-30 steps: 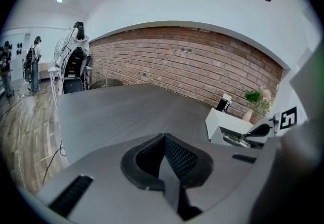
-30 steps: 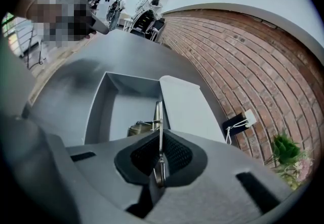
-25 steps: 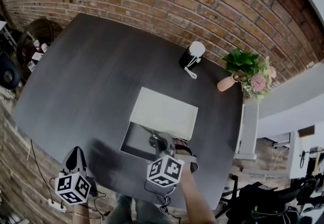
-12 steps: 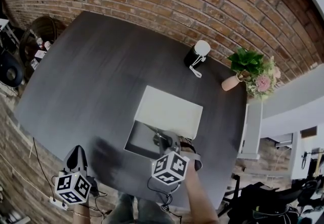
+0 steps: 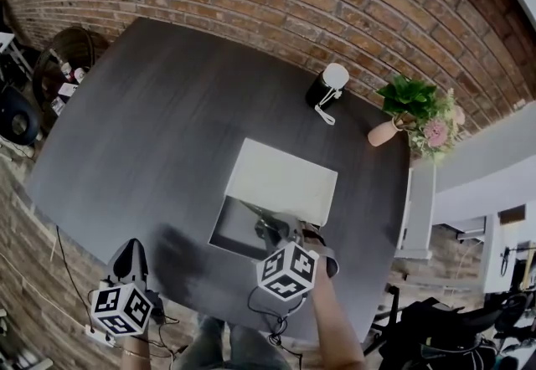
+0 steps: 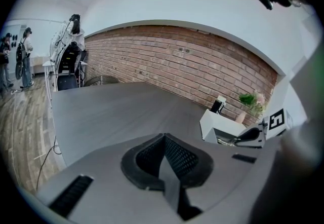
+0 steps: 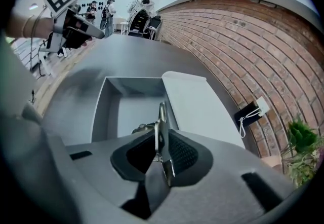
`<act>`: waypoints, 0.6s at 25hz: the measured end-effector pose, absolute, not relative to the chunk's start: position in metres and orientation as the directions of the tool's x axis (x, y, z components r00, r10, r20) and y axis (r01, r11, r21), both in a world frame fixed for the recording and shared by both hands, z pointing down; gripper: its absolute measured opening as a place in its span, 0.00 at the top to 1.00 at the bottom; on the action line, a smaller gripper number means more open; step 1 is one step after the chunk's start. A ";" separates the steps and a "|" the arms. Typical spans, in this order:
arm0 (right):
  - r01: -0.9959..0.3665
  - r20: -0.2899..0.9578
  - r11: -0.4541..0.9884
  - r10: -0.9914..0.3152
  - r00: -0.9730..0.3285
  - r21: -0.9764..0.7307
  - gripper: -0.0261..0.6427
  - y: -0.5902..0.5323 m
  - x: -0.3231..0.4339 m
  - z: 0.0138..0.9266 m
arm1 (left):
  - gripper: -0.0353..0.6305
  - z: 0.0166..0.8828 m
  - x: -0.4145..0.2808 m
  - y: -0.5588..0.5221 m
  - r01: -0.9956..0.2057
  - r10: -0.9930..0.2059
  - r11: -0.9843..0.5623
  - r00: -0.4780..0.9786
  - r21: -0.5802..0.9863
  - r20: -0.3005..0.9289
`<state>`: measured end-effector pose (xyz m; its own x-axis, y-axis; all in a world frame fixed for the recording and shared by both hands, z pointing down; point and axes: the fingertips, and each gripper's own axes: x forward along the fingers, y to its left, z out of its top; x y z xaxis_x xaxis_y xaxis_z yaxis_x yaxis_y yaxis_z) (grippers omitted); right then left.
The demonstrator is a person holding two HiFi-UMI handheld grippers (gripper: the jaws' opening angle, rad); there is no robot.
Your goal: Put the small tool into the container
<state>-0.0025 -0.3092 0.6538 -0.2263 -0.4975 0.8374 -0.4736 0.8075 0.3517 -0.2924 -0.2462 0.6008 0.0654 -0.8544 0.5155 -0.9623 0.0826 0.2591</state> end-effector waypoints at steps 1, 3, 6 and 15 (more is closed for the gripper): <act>-0.473 0.841 0.811 -0.490 -0.228 0.344 0.86 -0.308 -0.003 0.655 | 0.94 0.600 -0.293 -0.245 -0.962 -0.854 0.080 0.068 0.261 0.515; -0.470 0.850 0.820 -0.473 -0.232 0.328 0.84 -0.306 -0.003 0.657 | 0.94 0.600 -0.293 -0.244 -0.961 -0.854 0.078 0.072 0.264 0.515; -0.464 0.863 0.832 -0.446 -0.235 0.304 0.83 -0.303 -0.004 0.660 | 0.94 0.599 -0.297 -0.240 -0.960 -0.855 0.081 0.071 0.267 0.514; -0.465 0.897 0.860 -0.358 -0.257 0.210 0.78 -0.295 -0.008 0.667 | 0.94 0.601 -0.310 -0.228 -0.950 -0.851 0.100 0.073 0.297 0.520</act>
